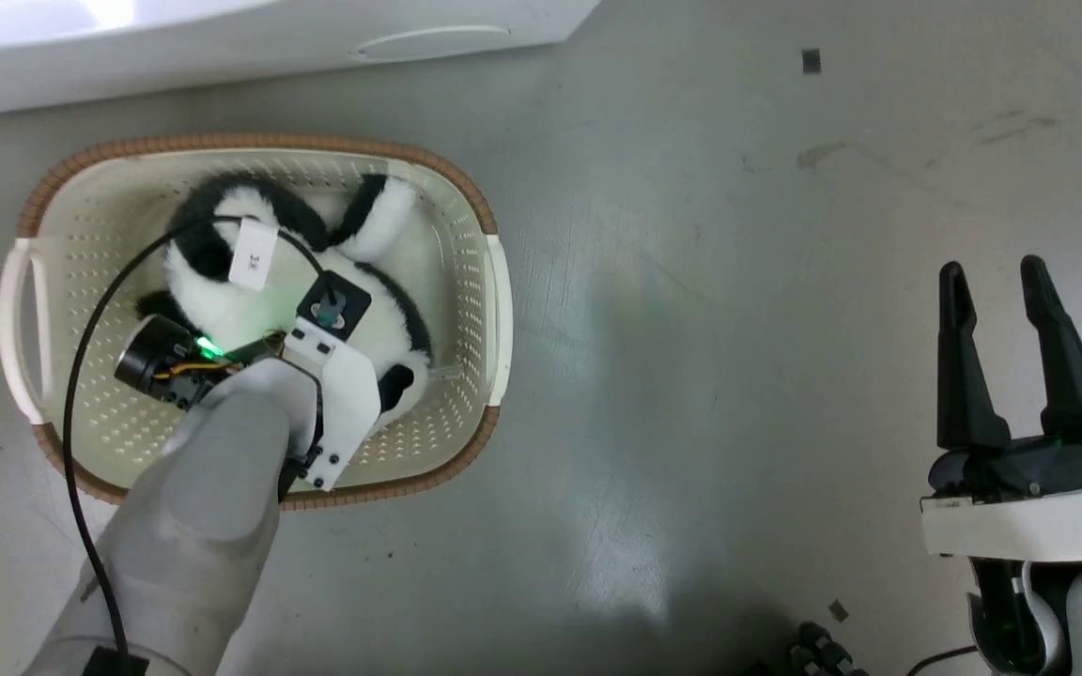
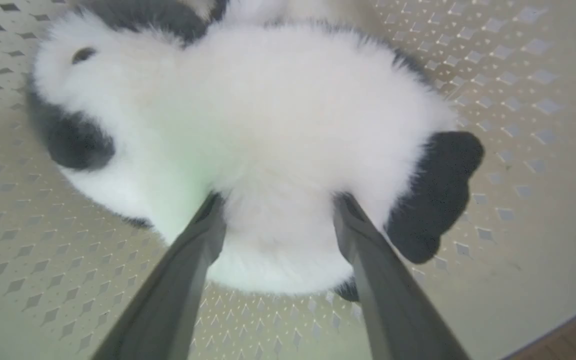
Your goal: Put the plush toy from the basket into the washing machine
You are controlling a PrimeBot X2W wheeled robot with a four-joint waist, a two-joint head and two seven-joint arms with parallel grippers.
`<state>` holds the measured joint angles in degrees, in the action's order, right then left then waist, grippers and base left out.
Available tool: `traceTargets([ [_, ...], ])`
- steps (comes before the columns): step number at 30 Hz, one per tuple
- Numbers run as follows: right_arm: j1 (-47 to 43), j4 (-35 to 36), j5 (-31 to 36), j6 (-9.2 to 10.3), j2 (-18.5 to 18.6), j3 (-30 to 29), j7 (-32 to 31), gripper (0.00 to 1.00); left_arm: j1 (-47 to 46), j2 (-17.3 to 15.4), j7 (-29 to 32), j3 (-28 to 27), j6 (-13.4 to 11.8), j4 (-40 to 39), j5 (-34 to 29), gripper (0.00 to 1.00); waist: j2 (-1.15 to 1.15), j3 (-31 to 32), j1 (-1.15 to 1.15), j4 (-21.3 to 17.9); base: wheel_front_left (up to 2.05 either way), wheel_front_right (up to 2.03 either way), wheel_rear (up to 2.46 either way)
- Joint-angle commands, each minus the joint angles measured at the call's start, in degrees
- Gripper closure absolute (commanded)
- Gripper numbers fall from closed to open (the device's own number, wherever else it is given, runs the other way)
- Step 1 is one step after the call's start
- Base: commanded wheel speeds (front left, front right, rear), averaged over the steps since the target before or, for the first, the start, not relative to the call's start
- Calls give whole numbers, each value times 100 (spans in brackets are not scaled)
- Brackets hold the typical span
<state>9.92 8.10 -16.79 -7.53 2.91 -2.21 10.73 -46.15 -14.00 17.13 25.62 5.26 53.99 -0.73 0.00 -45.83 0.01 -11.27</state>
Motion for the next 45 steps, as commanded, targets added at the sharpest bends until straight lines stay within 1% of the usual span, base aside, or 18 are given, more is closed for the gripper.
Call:
traceTargets([
  [1, 136, 57, -102, 3, -2, -21, 60, 0, -206, -64, 61, 104, 29, 183, 43, 0, 0, -125, -1, -30, 0, 0, 0],
  [9, 264, 157, -273, 3, -2, 1, 156, 0, -700, -132, -78, 368, 61, 655, 190, 0, 0, -530, -1, -111, 0, 0, 0],
  [10, 283, 164, -300, 3, -2, 8, 168, 0, -751, -123, -57, 389, 68, 714, 218, 9, 0, -581, -1, -118, 0, 0, 0],
  [11, 362, 182, -405, 3, -3, 41, 203, 0, -903, -139, -34, 514, 92, 891, 246, 100, 0, -726, -1, -150, 0, 0, 0],
  [17, 572, 240, -593, 4, -3, 104, 275, 0, -1126, -362, -60, 737, 135, 1243, 328, 100, 0, -873, -1, -268, 0, 0, 0],
  [21, 633, 199, -660, 4, -3, 97, 322, 0, -1294, -430, -172, 849, 163, 1478, 432, 100, 0, -866, -1, -287, 0, 0, 0],
  [27, 653, 135, -706, 4, -3, 92, 394, 0, -1461, -398, -337, 1024, 202, 1832, 584, 100, 0, -649, -1, -270, 0, 0, 0],
  [30, 636, 71, -699, 4, -3, 86, 427, 0, -1479, -324, -498, 1089, 219, 1996, 683, 100, 0, -461, -1, -231, 0, 0, 0],
  [34, 543, -70, -602, 4, -3, 78, 427, 0, -1224, -132, -841, 914, 183, 1996, 952, 100, 0, 15, -1, -83, 0, 0, 0],
  [45, 123, -372, -299, 4, -3, 28, 427, 0, -511, 447, -2109, 909, 197, 1983, 1251, 100, 0, 1438, -1, 485, 0, 0, 0],
])
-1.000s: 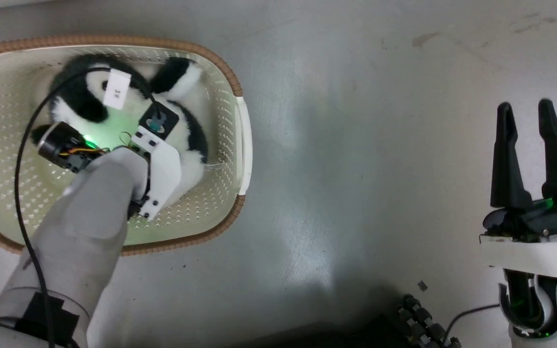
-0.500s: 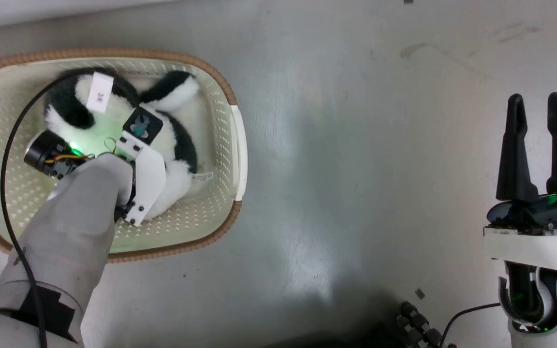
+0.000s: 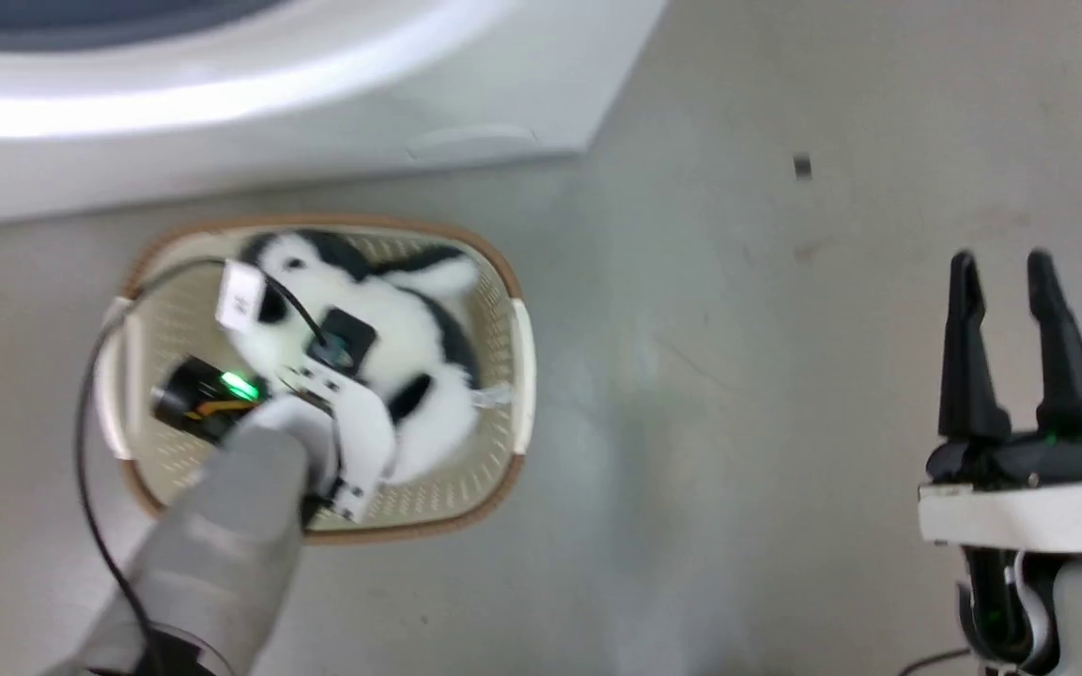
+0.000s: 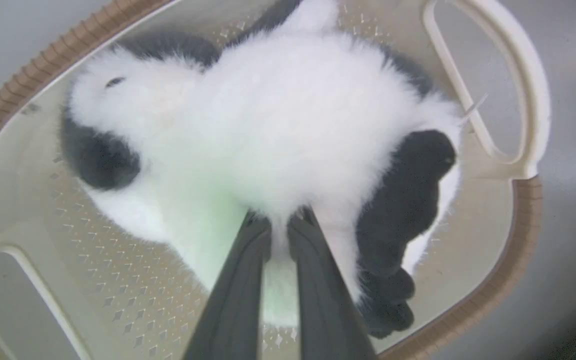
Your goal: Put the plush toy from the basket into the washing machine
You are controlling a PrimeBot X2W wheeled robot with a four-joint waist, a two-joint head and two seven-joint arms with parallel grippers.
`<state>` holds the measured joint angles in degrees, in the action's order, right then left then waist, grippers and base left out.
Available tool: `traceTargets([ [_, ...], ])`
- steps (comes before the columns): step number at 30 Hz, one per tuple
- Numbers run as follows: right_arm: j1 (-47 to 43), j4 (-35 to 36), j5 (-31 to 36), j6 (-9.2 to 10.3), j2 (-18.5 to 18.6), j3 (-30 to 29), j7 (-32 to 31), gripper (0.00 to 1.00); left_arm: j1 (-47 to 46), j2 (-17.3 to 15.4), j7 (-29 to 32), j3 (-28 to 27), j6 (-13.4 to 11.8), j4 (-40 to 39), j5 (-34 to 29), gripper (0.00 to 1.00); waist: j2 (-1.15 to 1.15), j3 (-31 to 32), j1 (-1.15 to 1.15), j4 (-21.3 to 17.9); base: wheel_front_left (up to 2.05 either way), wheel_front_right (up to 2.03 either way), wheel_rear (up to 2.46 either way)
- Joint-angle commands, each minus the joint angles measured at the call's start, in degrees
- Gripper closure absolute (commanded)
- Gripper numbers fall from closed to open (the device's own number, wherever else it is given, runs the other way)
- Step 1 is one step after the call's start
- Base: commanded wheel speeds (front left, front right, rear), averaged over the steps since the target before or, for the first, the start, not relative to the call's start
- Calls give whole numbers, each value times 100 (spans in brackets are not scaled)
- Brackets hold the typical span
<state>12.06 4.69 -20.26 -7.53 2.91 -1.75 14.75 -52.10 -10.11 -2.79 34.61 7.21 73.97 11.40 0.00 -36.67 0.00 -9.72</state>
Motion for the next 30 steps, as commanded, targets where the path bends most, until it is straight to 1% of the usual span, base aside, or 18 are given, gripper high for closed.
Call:
traceTargets([
  [1, -145, -59, 83, 4, -3, -29, 25, 0, 147, 124, -234, 37, 5, -25, 45, 100, 0, 659, 0, 401, 0, 0, 0],
  [4, -301, -126, 167, 4, -3, -29, 25, 0, 348, 282, -594, 110, 15, -59, 87, 100, 0, 995, 0, 570, 0, 0, 0],
  [8, -489, -175, 183, 4, -3, -81, 25, 0, 634, 406, -935, 190, 21, -86, 151, 100, 0, 1393, 0, 747, 0, 0, 0],
  [13, -679, -213, 212, 4, -3, -73, 25, 0, 918, 477, -1135, 161, 24, -216, 298, 100, 0, 1742, 0, 897, 0, 0, 0],
  [14, -781, -230, 232, 4, -3, -64, 25, 0, 1045, 485, -1188, 98, 22, -348, 384, 100, 0, 1915, 0, 968, 0, 0, 0],
  [16, -884, -247, 236, 4, -3, -67, 25, 0, 1173, 472, -1212, 11, -22, -541, 463, 100, 0, 2070, 0, 1025, 0, 0, 0],
  [23, -1164, -301, 214, 4, -3, -30, 25, 0, 1874, 175, -1219, -514, -422, -2139, 589, 100, 0, 2533, 0, 1151, 0, 0, 0],
  [26, -1253, -311, 203, 4, -3, -27, 25, 0, 2180, 29, -1220, -776, -652, -2873, 526, 100, 0, 2676, 0, 1176, 0, 0, 0],
  [27, -1253, -311, 203, 4, -3, -27, 25, 0, 2180, 29, -1220, -776, -652, -2873, 526, 100, 0, 2676, 0, 1176, 0, 0, 0],
  [30, -1331, -322, 200, 4, -3, -23, 25, 0, 2483, -86, -1220, -1017, -829, -3577, 417, 100, 0, 2787, 0, 1190, 0, 0, 0],
])
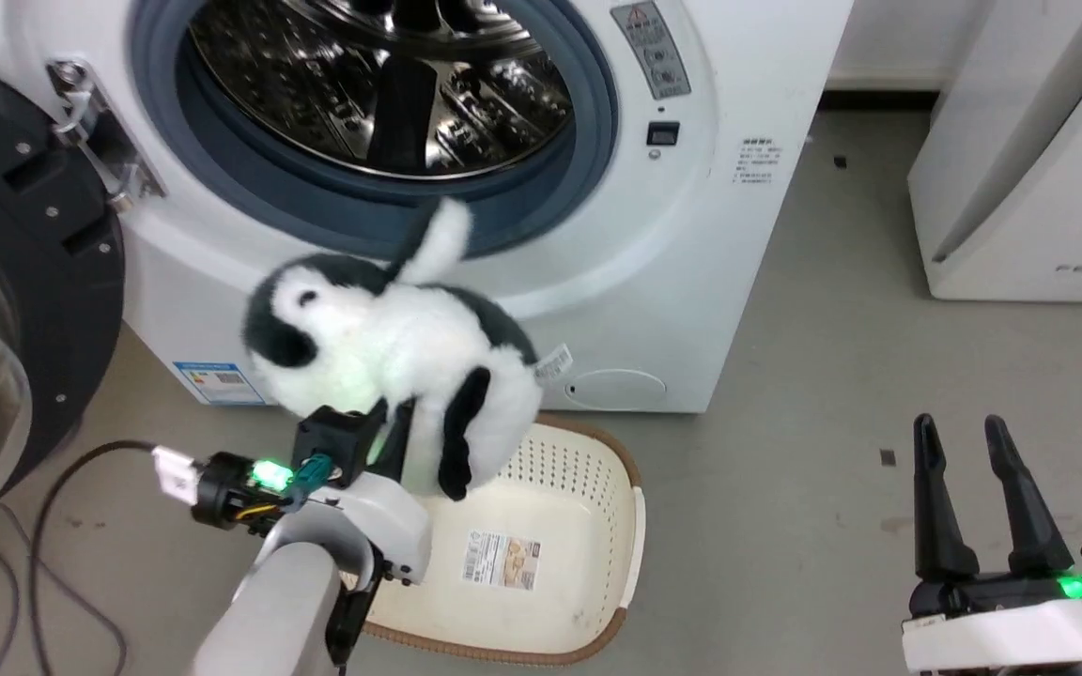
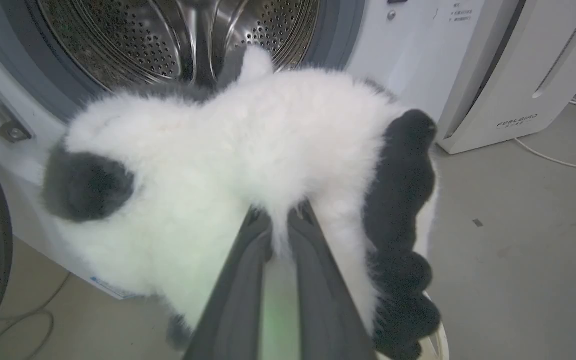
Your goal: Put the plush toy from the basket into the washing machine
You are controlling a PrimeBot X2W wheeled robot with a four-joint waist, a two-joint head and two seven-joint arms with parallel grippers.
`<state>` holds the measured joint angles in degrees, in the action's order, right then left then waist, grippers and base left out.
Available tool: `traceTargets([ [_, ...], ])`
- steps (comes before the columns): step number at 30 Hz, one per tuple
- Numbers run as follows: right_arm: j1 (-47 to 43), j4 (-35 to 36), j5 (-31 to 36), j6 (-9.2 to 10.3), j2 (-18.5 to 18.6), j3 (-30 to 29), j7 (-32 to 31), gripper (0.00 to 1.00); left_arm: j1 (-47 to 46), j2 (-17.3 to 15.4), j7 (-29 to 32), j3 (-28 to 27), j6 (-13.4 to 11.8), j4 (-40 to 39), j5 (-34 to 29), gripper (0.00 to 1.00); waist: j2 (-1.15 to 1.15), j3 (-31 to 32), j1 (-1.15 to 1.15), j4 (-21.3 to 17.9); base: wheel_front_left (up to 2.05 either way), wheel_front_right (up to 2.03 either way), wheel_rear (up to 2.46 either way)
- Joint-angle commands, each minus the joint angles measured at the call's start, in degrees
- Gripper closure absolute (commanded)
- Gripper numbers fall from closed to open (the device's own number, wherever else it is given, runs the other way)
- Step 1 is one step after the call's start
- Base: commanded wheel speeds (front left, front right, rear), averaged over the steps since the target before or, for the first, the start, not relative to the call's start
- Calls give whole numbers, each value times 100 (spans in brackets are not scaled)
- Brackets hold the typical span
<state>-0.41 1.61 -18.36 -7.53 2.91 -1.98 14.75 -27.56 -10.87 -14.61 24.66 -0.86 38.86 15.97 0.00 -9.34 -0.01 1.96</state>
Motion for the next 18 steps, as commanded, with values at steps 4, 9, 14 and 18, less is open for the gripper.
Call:
traceTargets([
  [4, -136, -12, 8, 4, -3, 13, 25, 0, 290, -119, -38, -290, -167, -842, -220, 100, 0, 127, 1, 18, 0, 0, 0],
  [9, -114, 17, 3, 4, -3, 71, 25, 0, 359, -151, -39, -645, -256, -1438, -362, 100, 0, 80, 1, -66, 0, 0, 0],
  [14, 14, 66, 9, 4, -3, 109, 25, 0, 119, -105, -39, -977, -308, -1657, -497, 100, 0, -200, 1, -243, 0, 0, 0],
  [18, 163, 107, 5, 4, -3, 83, 25, 0, -230, -95, -39, -1201, -290, -1578, -588, 100, 0, -592, 1, -446, 0, 0, 0],
])
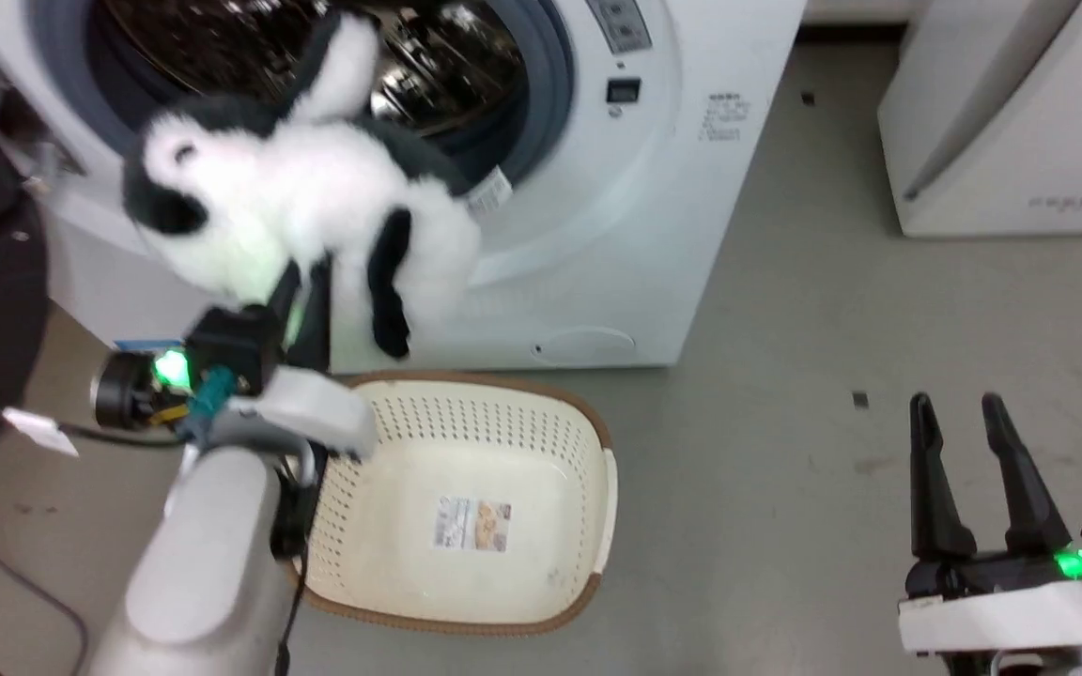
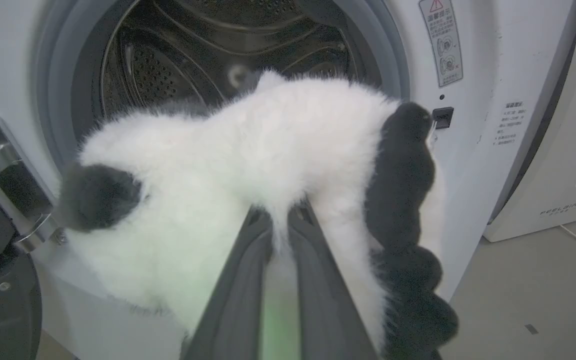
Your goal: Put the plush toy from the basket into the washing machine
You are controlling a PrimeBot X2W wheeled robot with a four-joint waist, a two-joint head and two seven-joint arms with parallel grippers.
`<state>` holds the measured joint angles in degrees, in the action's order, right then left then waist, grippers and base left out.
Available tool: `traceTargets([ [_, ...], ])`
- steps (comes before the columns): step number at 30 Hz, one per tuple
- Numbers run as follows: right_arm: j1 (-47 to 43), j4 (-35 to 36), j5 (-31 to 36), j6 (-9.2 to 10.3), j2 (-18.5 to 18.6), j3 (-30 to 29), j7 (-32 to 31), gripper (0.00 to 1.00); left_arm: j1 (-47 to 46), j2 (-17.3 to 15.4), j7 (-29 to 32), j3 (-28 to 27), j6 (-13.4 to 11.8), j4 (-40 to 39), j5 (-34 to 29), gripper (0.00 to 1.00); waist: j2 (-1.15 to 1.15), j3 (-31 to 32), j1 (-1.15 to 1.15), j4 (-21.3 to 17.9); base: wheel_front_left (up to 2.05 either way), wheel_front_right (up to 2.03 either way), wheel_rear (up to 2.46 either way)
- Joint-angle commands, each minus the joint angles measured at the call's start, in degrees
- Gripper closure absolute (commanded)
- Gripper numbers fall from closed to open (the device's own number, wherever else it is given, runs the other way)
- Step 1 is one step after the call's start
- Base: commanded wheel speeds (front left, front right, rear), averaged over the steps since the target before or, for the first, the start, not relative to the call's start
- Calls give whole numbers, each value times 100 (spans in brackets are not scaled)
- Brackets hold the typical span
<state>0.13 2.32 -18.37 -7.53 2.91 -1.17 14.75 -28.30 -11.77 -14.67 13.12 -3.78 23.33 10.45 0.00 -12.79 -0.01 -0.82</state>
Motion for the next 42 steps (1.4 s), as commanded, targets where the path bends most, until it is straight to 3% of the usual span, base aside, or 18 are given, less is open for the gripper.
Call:
traceTargets([
  [1, 156, 48, 4, 4, -3, -8, 25, 0, -272, -1, -32, -97, 24, 5, -53, 100, 0, -349, 1, -216, 0, 0, 0],
  [10, 688, 207, -147, 4, -3, -6, 25, 0, -1509, -304, -32, -685, 235, 389, -151, 100, 0, -1466, 1, -810, 0, 0, 0],
  [21, 1167, 268, -488, 4, -3, -4, 25, 0, -3176, -989, -32, -1288, 288, 1121, -281, 100, 0, -2476, 1, -1493, 0, 0, 0],
  [31, 1366, 280, -743, 4, -3, 131, 25, 0, -4456, -1436, -32, -1545, 114, 1704, -398, 100, 0, -2951, 1, -1929, 0, 0, 0],
  [39, 1396, 278, -849, 4, -3, 181, 25, 0, -5158, -1717, -33, -1396, 77, 2463, -626, 100, 0, -3085, 1, -2101, 0, 0, 0],
  [40, 1397, 276, -856, 4, -3, 182, 25, 0, -5207, -1742, -33, -1403, 46, 2533, -633, 74, 0, -3092, 1, -2109, 0, 0, 0],
  [41, 1400, 273, -862, 4, -3, 180, 25, 0, -5244, -1763, -33, -1404, 15, 2574, -646, 0, 0, -3096, 1, -2115, 0, 0, 0],
  [42, 1402, 265, -866, 4, -3, 174, 25, 0, -5256, -1769, -33, -1395, 19, 2689, -645, 0, 0, -3088, 1, -2114, 0, 0, 0],
])
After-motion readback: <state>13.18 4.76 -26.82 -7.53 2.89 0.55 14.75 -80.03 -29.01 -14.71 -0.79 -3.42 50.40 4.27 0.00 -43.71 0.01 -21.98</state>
